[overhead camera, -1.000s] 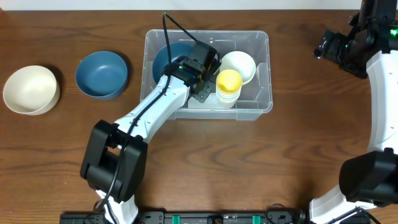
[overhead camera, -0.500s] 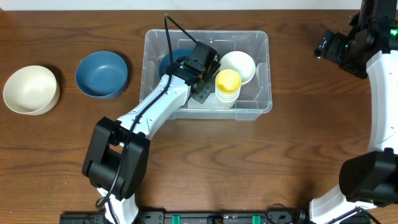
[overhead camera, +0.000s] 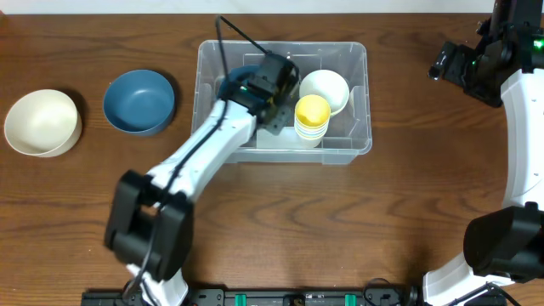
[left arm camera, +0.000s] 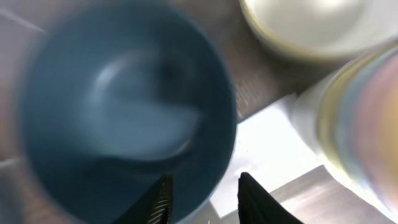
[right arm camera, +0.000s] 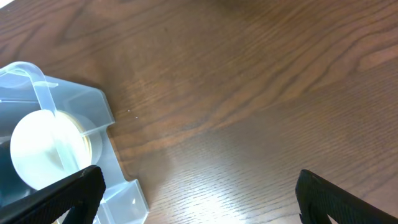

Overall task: Pack container
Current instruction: 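Lower the blue bowl into the left side of the bin, then release and move the left gripper to the dark blue bowl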

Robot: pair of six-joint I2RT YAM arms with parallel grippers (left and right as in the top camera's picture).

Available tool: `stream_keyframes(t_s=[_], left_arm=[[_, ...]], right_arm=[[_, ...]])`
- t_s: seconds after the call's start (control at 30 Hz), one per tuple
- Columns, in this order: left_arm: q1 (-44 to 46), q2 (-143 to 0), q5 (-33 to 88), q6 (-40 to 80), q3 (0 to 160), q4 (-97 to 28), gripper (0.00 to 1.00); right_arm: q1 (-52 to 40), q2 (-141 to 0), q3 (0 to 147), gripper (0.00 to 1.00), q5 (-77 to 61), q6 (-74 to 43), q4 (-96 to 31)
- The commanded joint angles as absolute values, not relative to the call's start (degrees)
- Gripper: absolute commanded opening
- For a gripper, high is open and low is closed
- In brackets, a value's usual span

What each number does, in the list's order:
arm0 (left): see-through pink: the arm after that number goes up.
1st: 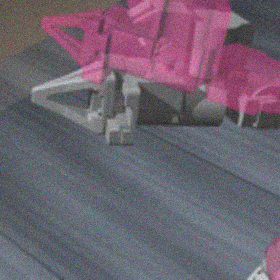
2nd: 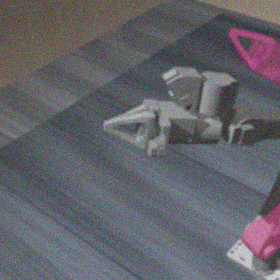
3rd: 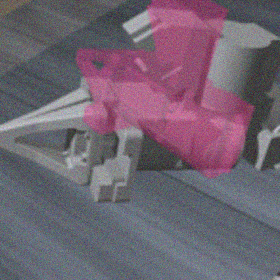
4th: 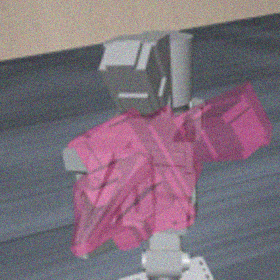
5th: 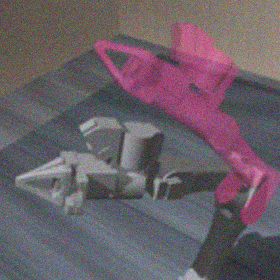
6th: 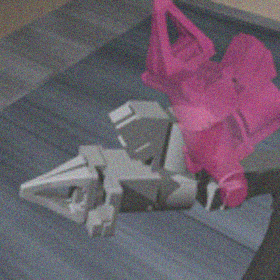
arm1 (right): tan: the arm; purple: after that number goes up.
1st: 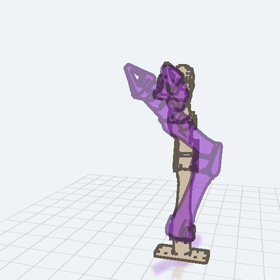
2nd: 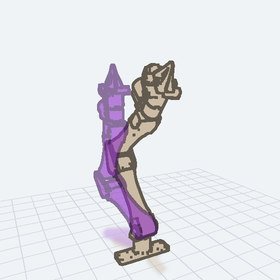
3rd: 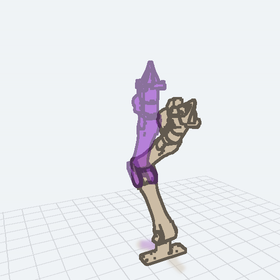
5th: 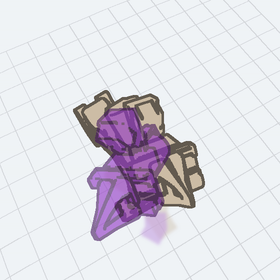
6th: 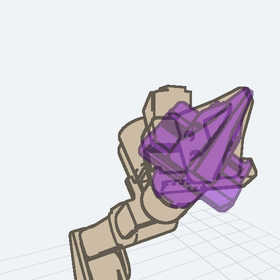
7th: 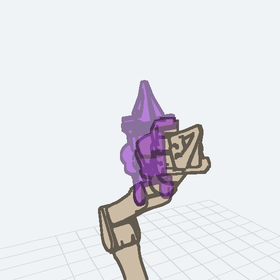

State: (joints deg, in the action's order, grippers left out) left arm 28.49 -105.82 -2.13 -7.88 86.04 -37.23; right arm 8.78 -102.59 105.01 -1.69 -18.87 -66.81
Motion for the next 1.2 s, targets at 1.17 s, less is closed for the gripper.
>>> stream_keyframes(t_s=[1.17], left_arm=[[-2.3, -109.3, -1.6, -5.9, 90.0, -43.7, 0.53]], right_arm=[[9.0, -101.7, 105.7, 0.99, -1.5, -19.3, -66.9]])
